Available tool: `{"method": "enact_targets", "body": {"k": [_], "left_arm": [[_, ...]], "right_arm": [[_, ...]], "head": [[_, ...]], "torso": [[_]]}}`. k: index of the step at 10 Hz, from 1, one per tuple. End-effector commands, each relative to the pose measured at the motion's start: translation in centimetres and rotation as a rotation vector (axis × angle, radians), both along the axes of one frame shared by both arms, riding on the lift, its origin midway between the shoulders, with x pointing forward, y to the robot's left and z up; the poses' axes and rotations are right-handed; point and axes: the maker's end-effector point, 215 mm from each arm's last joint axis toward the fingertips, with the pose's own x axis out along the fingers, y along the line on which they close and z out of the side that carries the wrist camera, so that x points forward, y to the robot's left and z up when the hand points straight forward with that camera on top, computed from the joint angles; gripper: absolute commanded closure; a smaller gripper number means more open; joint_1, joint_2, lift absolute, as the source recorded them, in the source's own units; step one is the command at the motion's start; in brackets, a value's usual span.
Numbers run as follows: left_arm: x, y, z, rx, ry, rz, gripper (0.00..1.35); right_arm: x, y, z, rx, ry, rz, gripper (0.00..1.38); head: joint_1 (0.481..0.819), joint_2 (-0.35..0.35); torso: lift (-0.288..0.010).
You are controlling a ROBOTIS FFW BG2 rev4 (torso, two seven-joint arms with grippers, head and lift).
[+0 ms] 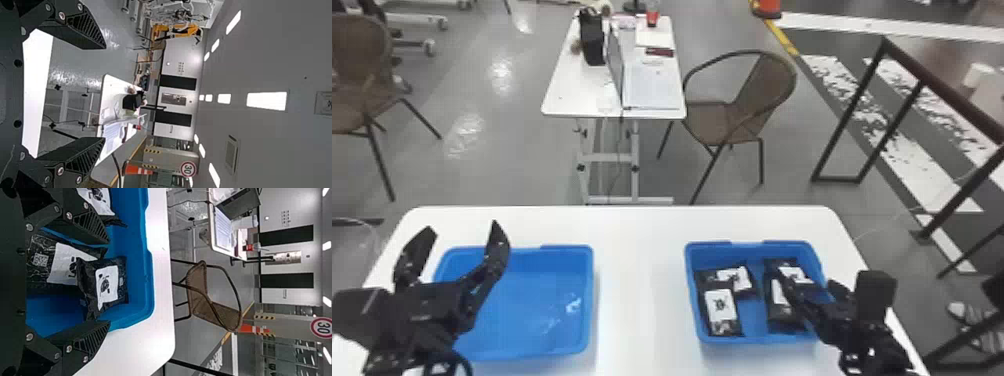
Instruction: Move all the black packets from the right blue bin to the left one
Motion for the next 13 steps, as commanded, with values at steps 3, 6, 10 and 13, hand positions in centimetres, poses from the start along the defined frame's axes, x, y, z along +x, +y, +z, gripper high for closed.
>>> {"method": "enact_targets", "body": {"k": [3,6,10,13], "left_arm": [[-0.2,0.1,-0.4,-0.003,0.011,-0.001,0.21],[-0.4,0.4,-1.0,-0.001,0.024,-0.005,0.21],[-0.5,0.6,-1.3,0.005,0.032,-0.011,0.21],[-0.6,0.7,-1.6,0.003,0.038,-0.011,0.21]], "right_arm": [[2.0,-0.6,-2.0,-0.037,0.054,0.007,0.34],[2.9,-1.1,-3.7,-0.065,0.105,0.012,0.34],[0.3,-0.3,-7.0,0.061,0.171,-0.044,0.9],[0.3,1.5,-5.2,0.08,0.097,-0.066,1.13]], "head": [[0.695,-0.137],[0.695,-0.138],[0.695,-0.138],[0.695,-0.127]], "torso": [[0.0],[0.0],[0.0],[0.0]]}}
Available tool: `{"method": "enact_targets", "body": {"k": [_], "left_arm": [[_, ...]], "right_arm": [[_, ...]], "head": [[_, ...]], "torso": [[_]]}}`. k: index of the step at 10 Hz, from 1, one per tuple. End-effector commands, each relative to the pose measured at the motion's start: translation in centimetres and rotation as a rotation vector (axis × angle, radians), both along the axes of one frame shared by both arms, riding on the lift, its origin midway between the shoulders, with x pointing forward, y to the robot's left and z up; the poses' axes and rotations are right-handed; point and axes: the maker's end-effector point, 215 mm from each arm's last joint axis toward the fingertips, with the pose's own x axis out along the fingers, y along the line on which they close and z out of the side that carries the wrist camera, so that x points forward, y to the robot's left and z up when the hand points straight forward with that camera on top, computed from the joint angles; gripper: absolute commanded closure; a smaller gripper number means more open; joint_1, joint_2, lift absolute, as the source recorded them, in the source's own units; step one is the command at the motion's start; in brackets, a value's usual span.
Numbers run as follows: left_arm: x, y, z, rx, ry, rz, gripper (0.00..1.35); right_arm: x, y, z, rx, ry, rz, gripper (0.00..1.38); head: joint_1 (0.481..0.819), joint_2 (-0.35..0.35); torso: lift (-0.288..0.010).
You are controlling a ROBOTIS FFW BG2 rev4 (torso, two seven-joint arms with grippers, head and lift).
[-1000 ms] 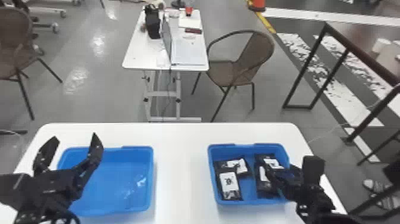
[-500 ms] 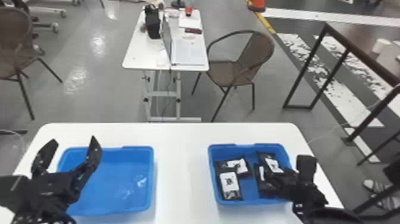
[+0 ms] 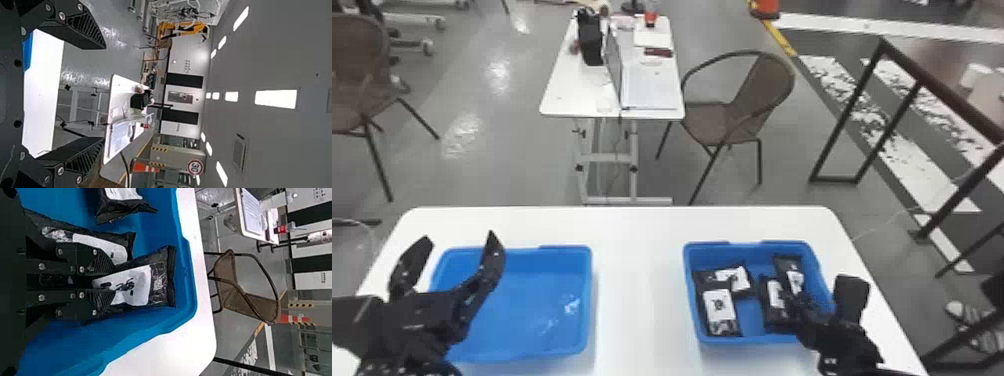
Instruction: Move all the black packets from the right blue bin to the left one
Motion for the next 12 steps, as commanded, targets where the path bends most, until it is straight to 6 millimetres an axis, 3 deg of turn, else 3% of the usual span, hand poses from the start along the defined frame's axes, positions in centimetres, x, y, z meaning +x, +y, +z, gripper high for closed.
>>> {"method": "enact_targets", "body": {"k": [1,4,5,7,9,11,12], "left_arm": [[0.0,0.1,0.0,-0.003,-0.001,0.003,0.21],[0.5,0.0,0.7,-0.038,-0.018,0.002,0.2],[0.8,-0.5,0.1,-0.09,0.007,-0.005,0.2],[2.1,-2.1,0.8,-0.138,0.019,-0.064,0.21],[3.7,-5.2,2.4,-0.176,0.022,-0.17,0.21],[5.4,-8.6,3.8,-0.21,0.052,-0.303,0.21],[5.9,-10.0,4.0,-0.225,0.067,-0.353,0.21]], "right_arm": [[0.6,1.6,2.0,-0.005,-0.059,0.022,1.13],[1.9,5.7,9.5,-0.044,-0.231,0.111,1.13],[2.7,9.1,12.6,-0.034,-0.293,0.2,1.13],[5.4,19.7,17.7,0.026,-0.377,0.474,1.13],[6.9,29.6,20.4,0.068,-0.408,0.727,1.13],[6.8,36.2,21.6,0.1,-0.417,0.892,1.13],[6.3,38.4,22.2,0.109,-0.42,0.946,1.13]], "head": [[0.695,-0.117],[0.695,-0.078],[0.695,-0.06],[0.695,-0.009],[0.695,0.092],[0.695,0.144],[0.695,0.16]], "torso": [[0.0],[0.0],[0.0],[0.0],[0.0],[0.0],[0.0]]}}
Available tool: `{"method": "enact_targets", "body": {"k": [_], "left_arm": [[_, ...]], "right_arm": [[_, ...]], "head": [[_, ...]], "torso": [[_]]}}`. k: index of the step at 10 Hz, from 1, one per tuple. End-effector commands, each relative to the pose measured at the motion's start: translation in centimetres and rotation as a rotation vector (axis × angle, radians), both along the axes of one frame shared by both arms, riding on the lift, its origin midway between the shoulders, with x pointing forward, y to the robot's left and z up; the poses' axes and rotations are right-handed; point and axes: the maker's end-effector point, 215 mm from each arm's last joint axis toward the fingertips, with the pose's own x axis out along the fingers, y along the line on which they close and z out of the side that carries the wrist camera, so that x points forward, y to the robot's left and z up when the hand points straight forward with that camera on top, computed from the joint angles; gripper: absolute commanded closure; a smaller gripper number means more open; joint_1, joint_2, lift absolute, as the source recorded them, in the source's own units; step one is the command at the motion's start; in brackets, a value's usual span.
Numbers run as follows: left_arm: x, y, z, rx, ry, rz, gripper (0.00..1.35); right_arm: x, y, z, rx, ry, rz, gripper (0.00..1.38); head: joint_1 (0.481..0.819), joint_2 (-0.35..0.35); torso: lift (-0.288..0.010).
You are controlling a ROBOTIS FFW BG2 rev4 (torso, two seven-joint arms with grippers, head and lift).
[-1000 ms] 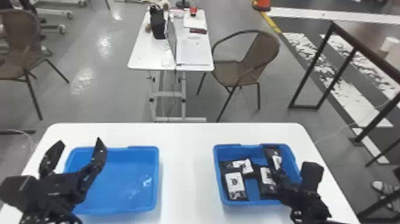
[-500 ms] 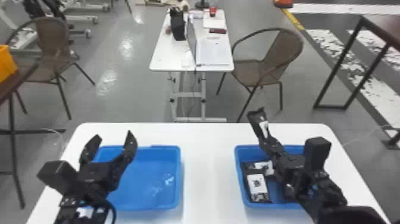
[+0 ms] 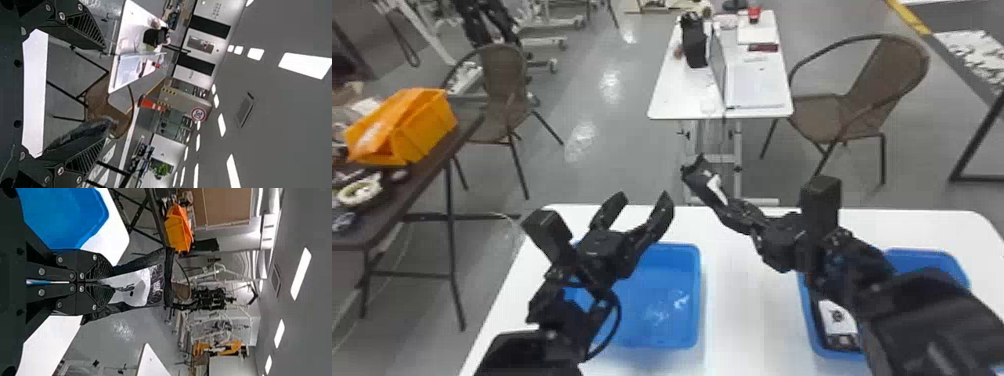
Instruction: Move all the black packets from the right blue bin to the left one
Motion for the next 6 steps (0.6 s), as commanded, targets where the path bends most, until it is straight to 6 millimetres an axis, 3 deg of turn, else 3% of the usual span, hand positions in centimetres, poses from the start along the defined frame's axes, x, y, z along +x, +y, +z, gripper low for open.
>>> {"method": "enact_targets", "body": {"k": [1,2,4,6], "left_arm": [[0.7,-1.4,0.0,-0.012,0.027,-0.044,0.21],[0.8,-1.6,-0.1,-0.015,0.035,-0.048,0.21],[0.8,-1.2,-0.6,-0.023,0.046,-0.036,0.21],[0.7,-1.2,-0.9,-0.031,0.055,-0.037,0.21]], "right_arm": [[-1.0,3.3,0.4,0.01,0.006,0.077,1.13],[-1.7,5.3,0.9,0.01,0.0,0.127,1.13],[-1.7,6.0,1.8,0.004,-0.022,0.151,1.13],[-2.1,6.5,1.5,-0.008,-0.018,0.166,1.13]], "head": [[0.695,0.172],[0.695,0.178],[0.695,0.209],[0.695,0.223]], "torso": [[0.0],[0.0],[0.0],[0.0]]}}
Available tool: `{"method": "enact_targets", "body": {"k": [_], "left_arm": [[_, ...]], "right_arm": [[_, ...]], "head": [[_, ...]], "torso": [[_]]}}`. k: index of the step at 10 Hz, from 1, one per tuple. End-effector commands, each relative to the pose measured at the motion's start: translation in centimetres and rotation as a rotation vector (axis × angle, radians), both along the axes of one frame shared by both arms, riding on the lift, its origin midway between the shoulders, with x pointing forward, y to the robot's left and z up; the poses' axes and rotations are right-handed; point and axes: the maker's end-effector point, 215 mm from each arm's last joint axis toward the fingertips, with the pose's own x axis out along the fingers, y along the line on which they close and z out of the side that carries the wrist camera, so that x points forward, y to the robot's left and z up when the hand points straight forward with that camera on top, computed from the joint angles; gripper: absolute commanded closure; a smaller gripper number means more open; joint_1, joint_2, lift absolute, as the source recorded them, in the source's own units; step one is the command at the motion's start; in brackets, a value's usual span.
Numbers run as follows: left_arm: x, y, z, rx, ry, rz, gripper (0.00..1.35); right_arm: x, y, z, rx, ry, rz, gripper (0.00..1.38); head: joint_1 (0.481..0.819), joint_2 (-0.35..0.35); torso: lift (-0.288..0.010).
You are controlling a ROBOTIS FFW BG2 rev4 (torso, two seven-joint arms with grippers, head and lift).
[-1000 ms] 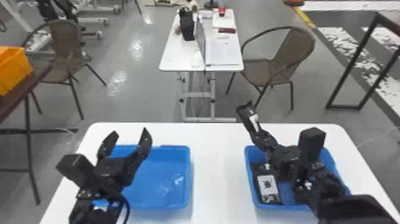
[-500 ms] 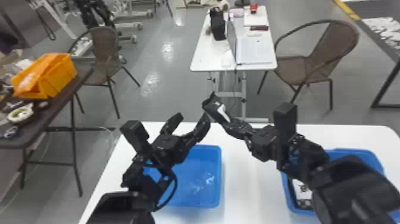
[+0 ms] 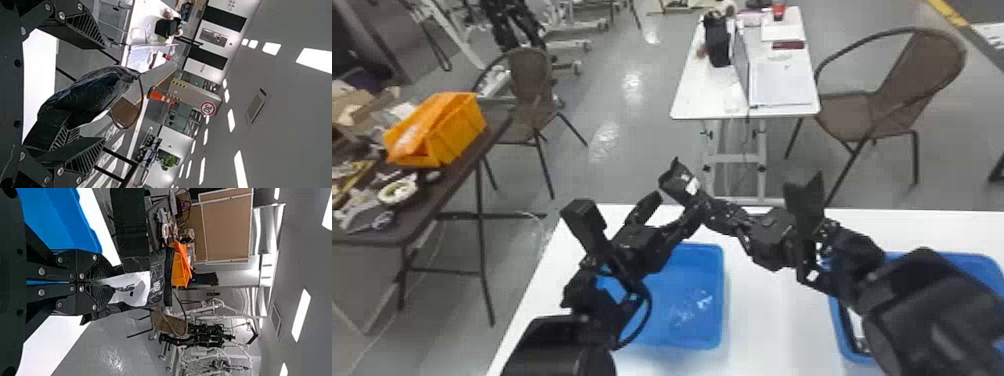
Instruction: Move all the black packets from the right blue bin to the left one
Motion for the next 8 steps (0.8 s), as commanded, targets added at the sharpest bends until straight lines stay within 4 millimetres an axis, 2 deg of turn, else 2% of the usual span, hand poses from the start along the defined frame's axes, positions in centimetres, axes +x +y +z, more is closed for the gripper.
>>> {"method": "enact_targets", "body": {"k": [1,3,4,5,7,8], "left_arm": [[0.0,-0.2,-0.6,-0.014,0.018,0.001,0.21],[0.0,0.4,-1.1,0.001,0.026,0.023,0.22],[0.1,0.9,-1.0,0.019,0.017,0.036,0.47],[0.1,1.6,-0.2,0.04,-0.018,0.06,1.22],[-0.4,3.8,2.1,0.039,-0.134,0.142,1.21],[-0.5,4.4,2.5,0.037,-0.15,0.161,1.21]], "right_arm": [[-0.1,0.3,0.0,-0.009,-0.002,0.012,1.13],[-0.3,0.7,0.0,-0.014,-0.003,0.025,1.13],[-0.4,0.7,-0.1,-0.013,0.0,0.025,1.13],[-0.5,0.7,-0.1,-0.012,0.0,0.026,1.13],[-0.6,0.8,-0.2,-0.009,0.003,0.025,1.13],[-0.6,0.8,-0.2,-0.009,0.003,0.025,1.13]], "head": [[0.695,0.226],[0.695,0.232],[0.695,0.237],[0.695,0.242],[0.695,0.255],[0.695,0.267]], "torso": [[0.0],[0.0],[0.0],[0.0],[0.0],[0.0]]}}
